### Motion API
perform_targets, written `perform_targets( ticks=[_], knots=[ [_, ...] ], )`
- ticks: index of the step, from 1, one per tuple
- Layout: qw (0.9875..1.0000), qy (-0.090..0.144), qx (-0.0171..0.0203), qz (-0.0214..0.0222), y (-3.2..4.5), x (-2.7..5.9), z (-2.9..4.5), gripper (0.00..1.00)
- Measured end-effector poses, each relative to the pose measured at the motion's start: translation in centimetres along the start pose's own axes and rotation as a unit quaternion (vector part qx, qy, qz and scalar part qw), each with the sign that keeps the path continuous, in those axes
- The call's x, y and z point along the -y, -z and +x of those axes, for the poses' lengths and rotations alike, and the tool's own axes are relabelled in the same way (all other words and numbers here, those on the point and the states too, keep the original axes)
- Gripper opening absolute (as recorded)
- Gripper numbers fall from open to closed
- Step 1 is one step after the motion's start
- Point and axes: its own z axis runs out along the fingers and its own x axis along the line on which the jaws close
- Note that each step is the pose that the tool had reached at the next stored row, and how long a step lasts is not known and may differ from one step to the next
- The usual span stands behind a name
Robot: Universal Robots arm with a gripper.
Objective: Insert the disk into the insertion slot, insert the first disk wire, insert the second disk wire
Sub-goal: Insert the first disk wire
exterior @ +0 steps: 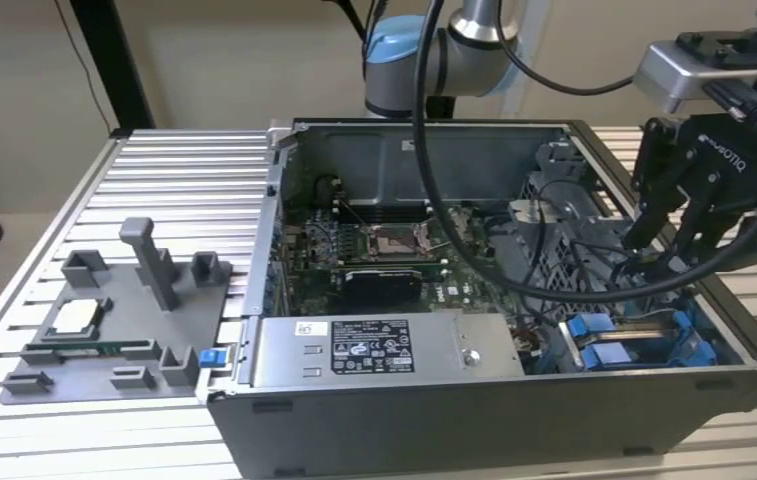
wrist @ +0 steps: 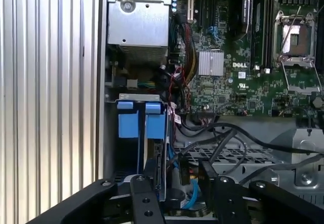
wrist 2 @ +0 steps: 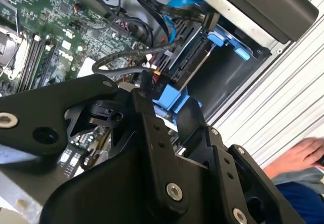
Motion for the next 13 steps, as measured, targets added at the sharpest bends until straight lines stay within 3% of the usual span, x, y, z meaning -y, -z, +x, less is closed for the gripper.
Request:
perform_targets(
  ticks=[1, 5, 10, 13],
  knots=[
    [1.0000, 0.000, 0.0013, 0.0000, -0.09, 0.01, -0.01, 0.00],
    [1.0000, 0.000, 0.0092, 0.0000, -0.45, 0.02, -0.01, 0.00],
    [0.9998, 0.001, 0.0222, 0.0000, -0.76, 0.03, 0.00, 0.00],
    [0.9997, 0.001, 0.0244, 0.0000, -0.76, 0.03, -0.01, 0.00]
  ],
)
